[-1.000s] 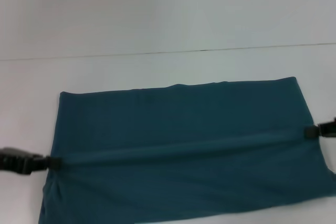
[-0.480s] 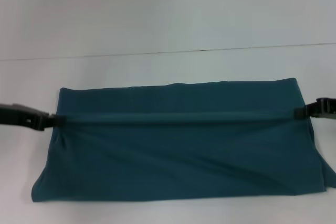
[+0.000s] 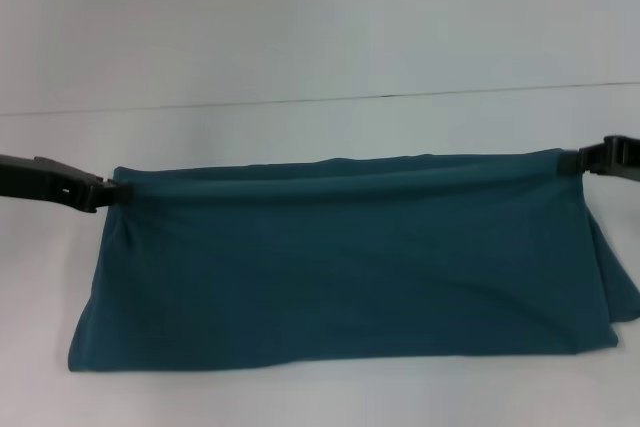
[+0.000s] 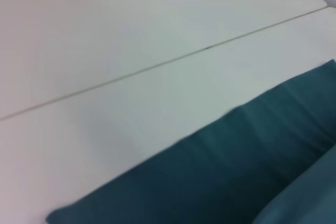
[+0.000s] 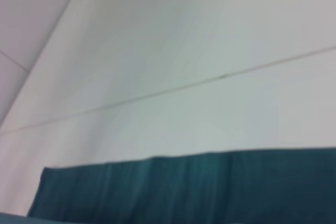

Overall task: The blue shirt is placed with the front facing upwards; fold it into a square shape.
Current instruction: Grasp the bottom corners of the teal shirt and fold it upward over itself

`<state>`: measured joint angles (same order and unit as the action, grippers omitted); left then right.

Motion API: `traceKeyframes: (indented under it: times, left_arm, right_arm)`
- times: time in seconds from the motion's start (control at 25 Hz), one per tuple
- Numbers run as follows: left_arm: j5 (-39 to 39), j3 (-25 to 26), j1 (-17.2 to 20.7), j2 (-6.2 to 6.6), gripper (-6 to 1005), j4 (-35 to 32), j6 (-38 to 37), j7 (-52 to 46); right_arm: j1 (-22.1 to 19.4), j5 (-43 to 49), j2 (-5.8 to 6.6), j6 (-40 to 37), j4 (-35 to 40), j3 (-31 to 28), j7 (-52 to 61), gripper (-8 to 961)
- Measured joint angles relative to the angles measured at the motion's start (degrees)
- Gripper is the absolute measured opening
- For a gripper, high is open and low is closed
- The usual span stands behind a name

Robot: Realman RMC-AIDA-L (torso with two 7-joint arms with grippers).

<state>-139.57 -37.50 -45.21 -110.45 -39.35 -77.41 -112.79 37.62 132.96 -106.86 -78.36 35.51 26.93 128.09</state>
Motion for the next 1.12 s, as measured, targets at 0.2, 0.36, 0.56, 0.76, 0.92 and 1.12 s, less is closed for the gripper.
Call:
traceKeyframes:
  times: [0.2,0.36,0.56,0.76,0.92,1.12]
  left_arm:
    - [0.00,-0.03,-0.73,0.22,50,0.18,1.22,-0.07]
    - [0.00,-0.07,-0.96,0.20,60,0.35,3.00,0.19]
    - [0.01,-2.03,-1.15,-0.31,72,0.71,6.92,0.24]
    - [0.01,-4.49,-1.77,-1.24,84,1.69,11.98,0.38]
    - [0.00,-6.40,-2.41,-1.87,93,2.65,15.10,0.40]
    - [0.00,-7.56,-2.96,-2.22,105,4.18,18.98,0.57]
  right_arm:
    - [0.91,-0.16,0.29,1.55,0.03,0.31,0.90,151]
    - [1.64,-0.05,0.27,3.65,-0.11,0.45,1.51,155]
    - [2.42,-0.01,-0.37,6.82,-0.59,0.76,1.92,160]
    - [2.96,0.01,-1.34,10.47,-0.69,2.57,2.57,164]
    - [3.47,0.02,-2.13,13.68,-1.20,3.38,2.78,168]
    - [4.50,0.03,-2.62,18.32,-3.46,4.01,2.45,172]
